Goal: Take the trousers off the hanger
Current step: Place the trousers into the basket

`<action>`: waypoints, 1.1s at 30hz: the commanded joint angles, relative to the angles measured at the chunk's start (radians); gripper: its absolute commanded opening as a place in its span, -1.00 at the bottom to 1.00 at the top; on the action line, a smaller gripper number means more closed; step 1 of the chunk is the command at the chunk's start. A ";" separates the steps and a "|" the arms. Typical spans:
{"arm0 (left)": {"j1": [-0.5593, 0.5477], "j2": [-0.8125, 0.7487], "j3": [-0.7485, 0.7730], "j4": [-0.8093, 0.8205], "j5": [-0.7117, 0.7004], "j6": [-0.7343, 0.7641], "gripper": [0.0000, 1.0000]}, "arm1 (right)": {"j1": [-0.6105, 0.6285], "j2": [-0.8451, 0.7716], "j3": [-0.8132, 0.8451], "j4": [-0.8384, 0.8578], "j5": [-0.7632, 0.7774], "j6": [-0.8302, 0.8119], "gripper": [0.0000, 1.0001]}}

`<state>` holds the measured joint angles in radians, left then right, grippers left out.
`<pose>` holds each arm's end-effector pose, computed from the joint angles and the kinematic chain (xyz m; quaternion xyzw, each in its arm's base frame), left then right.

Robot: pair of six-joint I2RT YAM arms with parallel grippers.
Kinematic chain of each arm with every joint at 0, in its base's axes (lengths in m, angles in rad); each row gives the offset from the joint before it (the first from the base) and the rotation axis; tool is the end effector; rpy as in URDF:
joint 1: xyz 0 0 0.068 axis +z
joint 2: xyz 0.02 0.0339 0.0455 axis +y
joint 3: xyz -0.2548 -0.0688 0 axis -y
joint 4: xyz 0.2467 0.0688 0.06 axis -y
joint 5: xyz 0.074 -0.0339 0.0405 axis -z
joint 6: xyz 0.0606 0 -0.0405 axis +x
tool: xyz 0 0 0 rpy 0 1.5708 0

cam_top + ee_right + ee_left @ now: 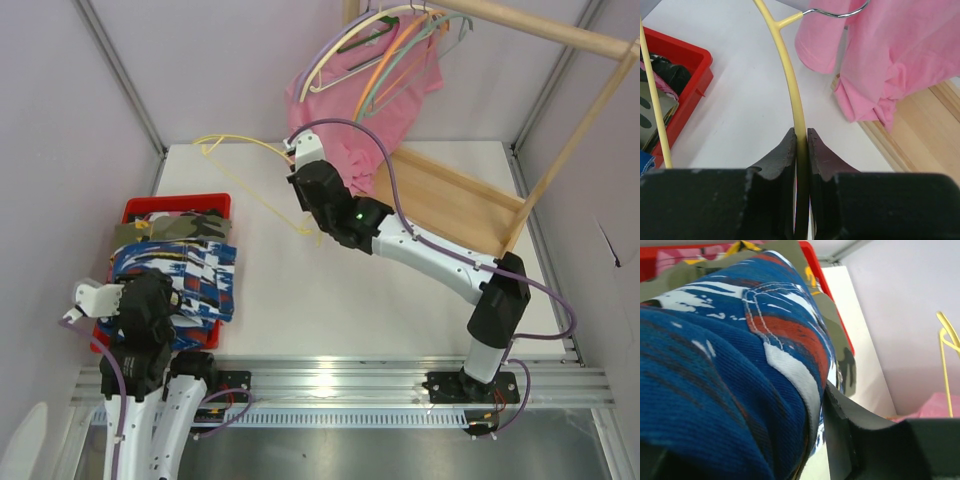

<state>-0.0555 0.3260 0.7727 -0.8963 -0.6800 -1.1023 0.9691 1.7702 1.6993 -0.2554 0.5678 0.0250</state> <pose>0.0863 0.0334 0.3031 -0.5527 0.6029 -0.0378 0.5741 0.2755 0.3437 0.3655 -0.2093 0.7690 0.0667 0.6004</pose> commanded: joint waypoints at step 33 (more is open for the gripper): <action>0.013 0.263 0.343 0.112 0.829 0.262 0.14 | -0.024 -0.116 0.152 -0.019 -0.066 -0.068 -1.00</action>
<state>-0.0490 0.5430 1.1481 -1.0004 -0.0261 -0.9409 0.9340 1.7336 1.7988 -0.3359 0.5064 0.0196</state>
